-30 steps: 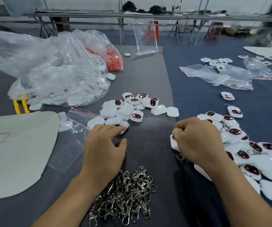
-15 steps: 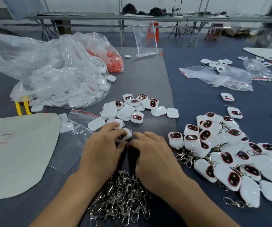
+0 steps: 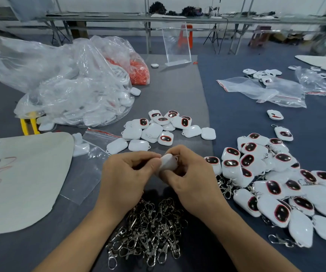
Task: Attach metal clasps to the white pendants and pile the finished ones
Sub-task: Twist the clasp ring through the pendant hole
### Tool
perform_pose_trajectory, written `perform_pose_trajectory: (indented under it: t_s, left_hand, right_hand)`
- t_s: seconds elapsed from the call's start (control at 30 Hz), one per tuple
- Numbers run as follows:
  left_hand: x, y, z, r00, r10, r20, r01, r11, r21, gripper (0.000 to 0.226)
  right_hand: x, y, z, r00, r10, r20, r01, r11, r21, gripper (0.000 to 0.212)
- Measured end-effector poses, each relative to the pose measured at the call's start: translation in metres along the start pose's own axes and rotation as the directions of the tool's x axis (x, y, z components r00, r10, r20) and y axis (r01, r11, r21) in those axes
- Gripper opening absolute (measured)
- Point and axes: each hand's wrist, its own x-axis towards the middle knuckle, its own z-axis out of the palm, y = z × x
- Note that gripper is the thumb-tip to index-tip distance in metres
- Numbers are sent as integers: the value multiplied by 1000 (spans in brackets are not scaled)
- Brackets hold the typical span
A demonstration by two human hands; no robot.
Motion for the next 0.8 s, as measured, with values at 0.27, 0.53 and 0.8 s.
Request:
perform_pose_trajectory:
  t_s: [0.27,0.53,0.8]
  left_hand:
    - [-12,7,-8,901,-30,434,-132,932,338,18]
    - [-13,12,-4,789,-1,614,-236,922,306,10]
    - [-11,3,-6,971,67,230,-154,909,388,5]
  right_hand:
    - [8,7,-9,977,112,-179,-75,976,202,13]
    - [8,5,-10,970,178,-164,-121,943,312,25]
    - [6,5,-12,995,97,-7,-96,992,78,33]
